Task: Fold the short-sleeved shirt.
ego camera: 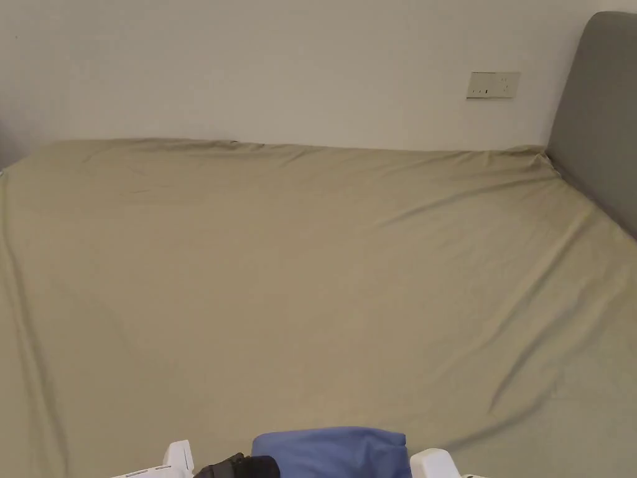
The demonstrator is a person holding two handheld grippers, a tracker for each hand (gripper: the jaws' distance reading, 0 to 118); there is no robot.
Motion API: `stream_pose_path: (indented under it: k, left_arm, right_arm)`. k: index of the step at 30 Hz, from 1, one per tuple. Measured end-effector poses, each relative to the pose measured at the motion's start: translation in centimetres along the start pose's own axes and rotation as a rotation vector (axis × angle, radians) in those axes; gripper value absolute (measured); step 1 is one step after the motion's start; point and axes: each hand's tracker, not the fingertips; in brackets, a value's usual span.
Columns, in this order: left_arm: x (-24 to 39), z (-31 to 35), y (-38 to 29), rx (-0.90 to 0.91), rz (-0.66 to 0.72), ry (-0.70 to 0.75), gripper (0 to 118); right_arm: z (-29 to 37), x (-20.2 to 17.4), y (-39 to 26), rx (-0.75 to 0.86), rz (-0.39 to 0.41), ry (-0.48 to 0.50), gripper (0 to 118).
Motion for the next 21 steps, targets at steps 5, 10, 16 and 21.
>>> stream_pose_path:
  k: [5,10,16,21]
  left_arm:
    - [0.4,-1.7,-0.7,-0.165,-0.046,-0.031,81]
    - [0.8,-5.5,0.0,-0.121,-0.049,0.077,23]
    - [2.1,-4.6,0.1,-0.142,-0.074,0.102,23]
    - [8.7,-3.0,-2.9,-0.120,-0.111,0.168,23]
  right_arm:
    - [0.0,0.0,0.1,-0.002,-0.009,0.004,1]
    - [-0.1,0.2,0.2,0.000,-0.029,0.018,1]
    - [0.8,-0.6,0.2,0.085,-0.001,0.036,1]
    - [7.5,-2.4,1.5,0.376,-0.003,0.038,1]
